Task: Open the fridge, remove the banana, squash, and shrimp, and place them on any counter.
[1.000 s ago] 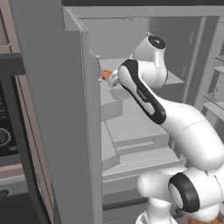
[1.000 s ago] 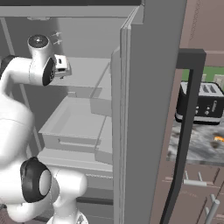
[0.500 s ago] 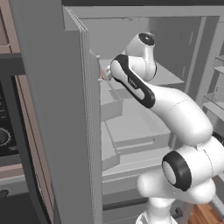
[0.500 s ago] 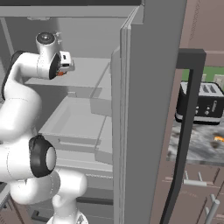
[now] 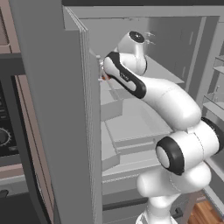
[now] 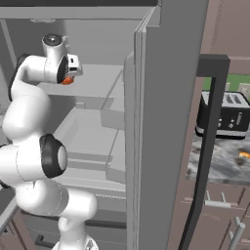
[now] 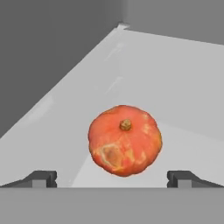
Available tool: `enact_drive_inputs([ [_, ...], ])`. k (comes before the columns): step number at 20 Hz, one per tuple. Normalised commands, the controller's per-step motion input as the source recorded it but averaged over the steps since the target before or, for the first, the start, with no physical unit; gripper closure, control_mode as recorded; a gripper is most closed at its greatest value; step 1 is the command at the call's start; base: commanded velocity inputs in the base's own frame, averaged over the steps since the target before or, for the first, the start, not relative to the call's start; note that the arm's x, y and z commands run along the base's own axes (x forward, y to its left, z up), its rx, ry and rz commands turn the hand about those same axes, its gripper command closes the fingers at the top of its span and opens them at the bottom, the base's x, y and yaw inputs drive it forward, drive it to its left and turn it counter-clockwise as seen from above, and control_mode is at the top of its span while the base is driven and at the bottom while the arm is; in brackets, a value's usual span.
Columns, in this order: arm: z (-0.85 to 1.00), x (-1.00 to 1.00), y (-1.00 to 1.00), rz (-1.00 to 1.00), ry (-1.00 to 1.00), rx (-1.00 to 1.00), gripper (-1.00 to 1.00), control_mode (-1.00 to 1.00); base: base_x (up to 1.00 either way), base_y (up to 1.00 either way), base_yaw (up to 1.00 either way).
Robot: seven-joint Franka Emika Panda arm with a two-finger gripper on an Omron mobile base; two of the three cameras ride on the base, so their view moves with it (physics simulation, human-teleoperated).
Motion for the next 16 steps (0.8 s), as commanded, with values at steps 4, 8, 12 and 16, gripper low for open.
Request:
enact_drive_inputs([
  [4,0.00,0.38,0.00,0.00,0.00,0.01,-1.00,-1.00,0.00,0.00,0.00],
  [8,-0.11,0.37,0.06,0.00,0.01,0.00,-1.00,-1.00,0.00,0.00,0.00],
  [12,-0.22,0.06,0.16,0.00,0.07,0.01,-1.00,-1.00,0.00,0.00,0.00],
  [16,-0.18,0.01,0.09,0.00,0.07,0.02,-1.00,-1.00,0.00,0.00,0.00],
])
